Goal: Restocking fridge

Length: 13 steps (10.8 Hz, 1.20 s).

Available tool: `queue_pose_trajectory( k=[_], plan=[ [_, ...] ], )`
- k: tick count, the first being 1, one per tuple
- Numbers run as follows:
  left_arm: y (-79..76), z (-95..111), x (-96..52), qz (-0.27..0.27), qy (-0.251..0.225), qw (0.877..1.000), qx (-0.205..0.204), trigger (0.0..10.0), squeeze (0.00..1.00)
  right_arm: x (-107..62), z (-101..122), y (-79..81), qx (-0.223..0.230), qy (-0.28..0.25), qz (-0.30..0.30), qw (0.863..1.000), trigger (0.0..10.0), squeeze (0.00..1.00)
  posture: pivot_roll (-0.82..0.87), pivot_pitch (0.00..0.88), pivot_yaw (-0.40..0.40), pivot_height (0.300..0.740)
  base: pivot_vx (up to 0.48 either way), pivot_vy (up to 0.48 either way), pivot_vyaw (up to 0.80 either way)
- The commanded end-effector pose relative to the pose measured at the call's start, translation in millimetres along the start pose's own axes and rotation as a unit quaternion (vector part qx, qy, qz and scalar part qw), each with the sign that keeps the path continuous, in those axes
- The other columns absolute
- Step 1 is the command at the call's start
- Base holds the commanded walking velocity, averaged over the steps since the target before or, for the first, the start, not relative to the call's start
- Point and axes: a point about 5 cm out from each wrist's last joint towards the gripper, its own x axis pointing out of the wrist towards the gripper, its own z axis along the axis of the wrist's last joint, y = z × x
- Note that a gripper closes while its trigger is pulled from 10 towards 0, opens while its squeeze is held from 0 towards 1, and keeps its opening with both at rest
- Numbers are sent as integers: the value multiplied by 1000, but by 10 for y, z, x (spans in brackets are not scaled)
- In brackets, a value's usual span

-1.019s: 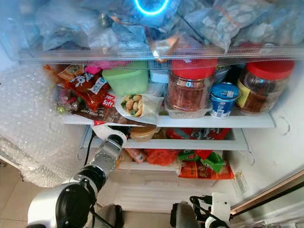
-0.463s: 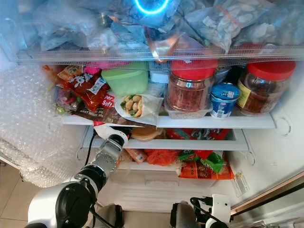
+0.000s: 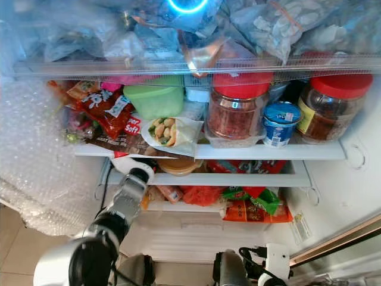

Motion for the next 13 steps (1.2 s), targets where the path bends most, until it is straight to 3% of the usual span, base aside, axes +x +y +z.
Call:
queue_pose_trajectory(
  k=[1,5,8,11,13],
  plan=[
    [-104,-154,-67,-36,-1,999,2,10000,0,-7,-41,53,8,4,0,1000,10000,0,-7,98,73,639,0,0,0],
    [-68,-226,-226,-66,2,998,-16,10000,0,-28,-45,21,9,-3,-1,1000,10000,0,-11,94,80,639,0,0,0],
    [-52,-307,-319,-82,25,996,8,10000,0,-22,-31,-29,10,3,-7,1000,10000,0,-14,88,81,639,0,0,0],
    [-54,-288,-443,-108,38,991,72,10000,0,-14,-44,-8,11,11,-8,1000,10000,0,-13,96,82,639,0,0,0],
    [-146,-167,-594,-156,24,974,162,10000,0,-37,-82,-25,12,16,-11,1000,10000,0,-7,100,85,639,0,0,0]
  ],
)
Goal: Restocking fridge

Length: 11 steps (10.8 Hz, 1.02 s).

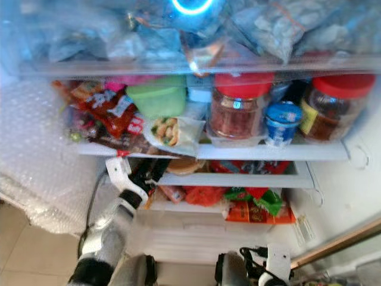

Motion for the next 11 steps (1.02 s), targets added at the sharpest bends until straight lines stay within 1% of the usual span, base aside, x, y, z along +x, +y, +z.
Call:
queue_pose_trajectory(
  k=[1,2,3,4,5,6,7,8,9,10,11],
  plan=[
    [-138,17,-111,-19,1,999,34,10000,0,-43,-96,-6,8,15,-5,1000,10000,0,-9,100,91,639,0,0,0],
    [-126,85,-174,-19,-1,997,70,10000,0,-50,-105,-11,10,16,-6,1000,10000,0,-3,102,92,639,0,0,0],
    [-94,169,-267,-16,1,994,110,10000,0,-55,-117,-6,12,17,-6,1000,10000,0,1,103,94,639,0,0,0],
    [-48,203,-369,-12,20,991,129,10000,0,-60,-126,-1,12,17,-5,1000,10000,0,8,104,95,639,0,0,0],
    [32,214,-454,5,36,990,138,10000,0,-59,-128,5,12,17,-4,1000,10000,0,12,103,97,639,0,0,0],
    [172,162,-604,19,67,984,162,10000,0,-52,-119,20,12,15,-2,1000,10000,0,8,103,101,639,0,0,0],
    [341,115,-736,35,96,976,195,10000,0,-49,-114,29,13,13,-2,1000,10000,0,11,102,100,639,0,0,0],
    [541,76,-845,64,123,965,224,10000,0,-45,-114,47,12,13,0,1000,10000,0,14,99,98,639,0,0,0],
    [612,41,-912,61,145,956,247,10000,0,-42,-111,51,12,14,-1,1000,10000,0,25,101,94,639,0,0,0],
    [690,-12,-995,59,176,946,264,10000,0,-35,-112,72,10,16,0,1000,10000,0,29,100,88,639,0,0,0],
    [875,-164,-1152,91,239,930,263,10000,0,-28,-114,102,7,18,4,1000,10000,0,34,97,85,639,0,0,0]
  ],
)
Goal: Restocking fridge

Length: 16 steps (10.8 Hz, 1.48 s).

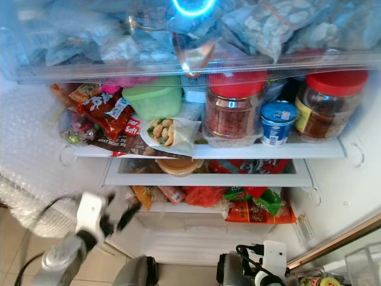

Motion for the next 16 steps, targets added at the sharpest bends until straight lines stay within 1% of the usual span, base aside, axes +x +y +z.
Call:
queue_pose_trajectory(
  k=[1,2,3,4,5,6,7,8,9,10,11,12,14,16],
  plan=[
    [102,-307,-75,30,66,997,0,10000,0,-57,-155,36,7,30,-4,1000,10000,0,31,94,85,639,0,0,0],
    [122,-483,-67,49,104,993,-13,10000,0,-55,-170,57,6,36,-4,999,10000,0,30,89,84,639,0,0,0],
    [116,-622,-41,64,135,987,-53,10000,0,-60,-190,67,8,41,-8,999,10000,0,30,82,84,639,0,0,0],
    [153,-749,-58,81,169,979,-80,10000,0,-69,-217,90,5,45,-8,999,10000,0,20,73,85,639,0,0,0],
    [237,-846,-106,109,196,969,-102,10000,0,-112,-242,-14,7,45,-14,999,10000,0,20,73,82,639,0,0,0],
    [224,-918,-138,111,215,965,-102,10000,0,-121,-250,-30,8,46,-16,999,10000,0,19,71,82,639,0,0,0],
    [142,-1029,-182,107,239,959,-108,10000,0,-123,-256,-32,9,49,-19,999,10000,0,18,64,82,639,0,0,0],
    [118,-1071,-203,109,248,956,-112,10000,0,-123,-258,-30,9,49,-19,999,10000,0,20,64,81,639,0,0,0],
    [86,-1180,-279,132,273,944,-131,10000,0,-116,-257,11,7,47,-13,999,10000,0,24,65,75,639,0,0,0],
    [69,-1239,-330,144,290,936,-136,10000,0,-113,-261,30,7,49,-11,999,10000,0,26,69,73,639,0,0,0],
    [22,-1346,-431,157,320,925,-135,10000,0,-119,-303,85,10,60,-10,998,10000,0,19,72,72,639,0,0,0],
    [3,-1373,-457,160,323,922,-143,10000,0,-123,-320,113,11,61,-9,998,10000,0,21,75,71,639,0,0,0],
    [-11,-1413,-504,171,325,917,-155,10000,0,-145,-357,77,13,73,-10,997,10000,0,26,81,68,639,-124,0,0],
    [7,-1477,-604,179,343,910,-152,10000,0,-149,-365,70,13,77,-8,997,10000,0,24,86,66,639,-277,0,0]
  ],
)
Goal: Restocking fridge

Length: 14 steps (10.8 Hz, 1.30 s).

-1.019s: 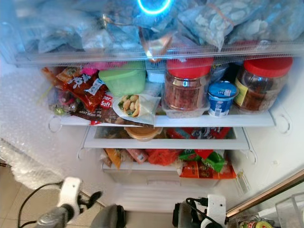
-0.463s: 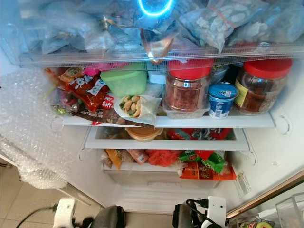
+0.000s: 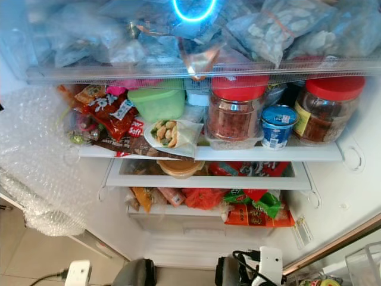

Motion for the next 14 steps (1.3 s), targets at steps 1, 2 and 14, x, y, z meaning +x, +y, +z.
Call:
queue_pose_trajectory(
  k=[1,2,14],
  plan=[
    [106,-124,-39,17,23,1000,-2,10000,0,-73,-193,18,10,37,1,999,10000,0,25,84,65,639,-337,0,0],
    [142,-141,-49,22,27,999,-5,10000,0,-75,-197,18,11,37,3,999,10000,0,24,85,64,639,-341,0,0],
    [73,-230,-51,28,45,999,-11,10000,0,-87,-224,-7,17,53,21,998,10000,0,18,88,61,639,-170,83,0]
  ],
)
